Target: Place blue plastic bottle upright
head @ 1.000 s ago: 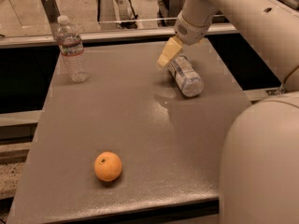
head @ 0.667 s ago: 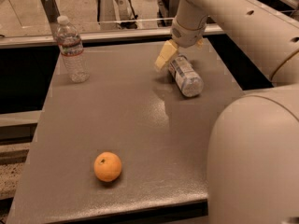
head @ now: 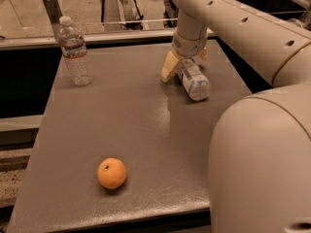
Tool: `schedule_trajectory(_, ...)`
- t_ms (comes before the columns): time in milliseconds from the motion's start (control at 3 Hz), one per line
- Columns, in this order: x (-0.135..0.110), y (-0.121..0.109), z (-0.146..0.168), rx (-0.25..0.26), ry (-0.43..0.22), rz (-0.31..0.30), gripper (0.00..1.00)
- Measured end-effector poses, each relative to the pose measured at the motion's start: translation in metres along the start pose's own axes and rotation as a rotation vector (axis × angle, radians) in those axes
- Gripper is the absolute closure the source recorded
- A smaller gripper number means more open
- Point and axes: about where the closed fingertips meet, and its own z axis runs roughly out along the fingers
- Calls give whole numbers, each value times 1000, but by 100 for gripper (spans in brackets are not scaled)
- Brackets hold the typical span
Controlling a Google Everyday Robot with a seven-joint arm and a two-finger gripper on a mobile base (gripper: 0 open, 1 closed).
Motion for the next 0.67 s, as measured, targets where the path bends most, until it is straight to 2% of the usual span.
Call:
schedule_trajectory(333, -2, 0, -5, 15, -24, -7, 40)
schedule_trajectory(667, -7, 3, -18, 11, -76, -39, 64)
